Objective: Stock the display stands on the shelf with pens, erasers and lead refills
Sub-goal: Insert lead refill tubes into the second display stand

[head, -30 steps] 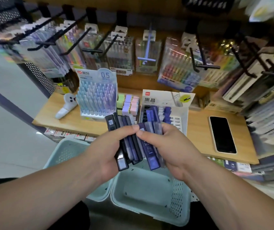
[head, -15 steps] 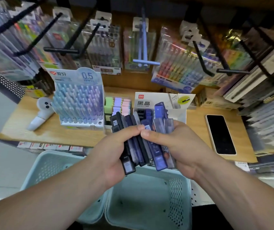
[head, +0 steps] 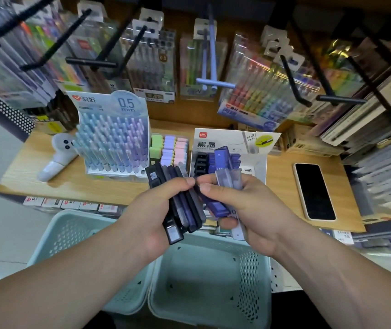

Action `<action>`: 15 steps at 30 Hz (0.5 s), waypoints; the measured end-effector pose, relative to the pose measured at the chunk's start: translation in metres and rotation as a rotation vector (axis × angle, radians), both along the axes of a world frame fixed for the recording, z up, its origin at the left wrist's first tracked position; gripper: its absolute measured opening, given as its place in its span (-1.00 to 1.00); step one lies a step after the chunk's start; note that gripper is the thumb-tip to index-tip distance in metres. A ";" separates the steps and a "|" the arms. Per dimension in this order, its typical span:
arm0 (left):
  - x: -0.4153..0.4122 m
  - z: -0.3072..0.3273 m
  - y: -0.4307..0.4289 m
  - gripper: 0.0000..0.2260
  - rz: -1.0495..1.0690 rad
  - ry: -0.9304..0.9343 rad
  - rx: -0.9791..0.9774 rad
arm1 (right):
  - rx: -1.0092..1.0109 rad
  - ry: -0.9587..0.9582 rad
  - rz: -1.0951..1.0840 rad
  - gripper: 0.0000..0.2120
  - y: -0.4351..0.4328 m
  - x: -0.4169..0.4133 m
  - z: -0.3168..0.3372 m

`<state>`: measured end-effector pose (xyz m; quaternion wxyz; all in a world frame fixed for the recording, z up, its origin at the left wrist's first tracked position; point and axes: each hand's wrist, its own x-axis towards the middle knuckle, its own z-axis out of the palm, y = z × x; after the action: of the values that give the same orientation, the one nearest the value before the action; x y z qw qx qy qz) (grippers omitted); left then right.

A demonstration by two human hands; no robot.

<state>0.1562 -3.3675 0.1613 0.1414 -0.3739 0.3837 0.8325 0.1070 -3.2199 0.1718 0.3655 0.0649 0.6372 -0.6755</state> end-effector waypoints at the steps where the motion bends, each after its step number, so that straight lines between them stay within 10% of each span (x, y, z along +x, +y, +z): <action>1: 0.001 0.001 0.001 -0.79 -0.013 0.002 -0.005 | -0.019 -0.027 0.008 -0.88 0.002 0.001 0.002; 15: 0.003 0.001 0.014 -0.45 -0.047 0.092 0.013 | -0.372 -0.212 0.263 -0.73 0.042 -0.007 0.005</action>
<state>0.1595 -3.3537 0.1623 0.1456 -0.3253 0.3931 0.8476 0.0995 -3.1783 0.1768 0.5205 -0.0166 0.4629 -0.7173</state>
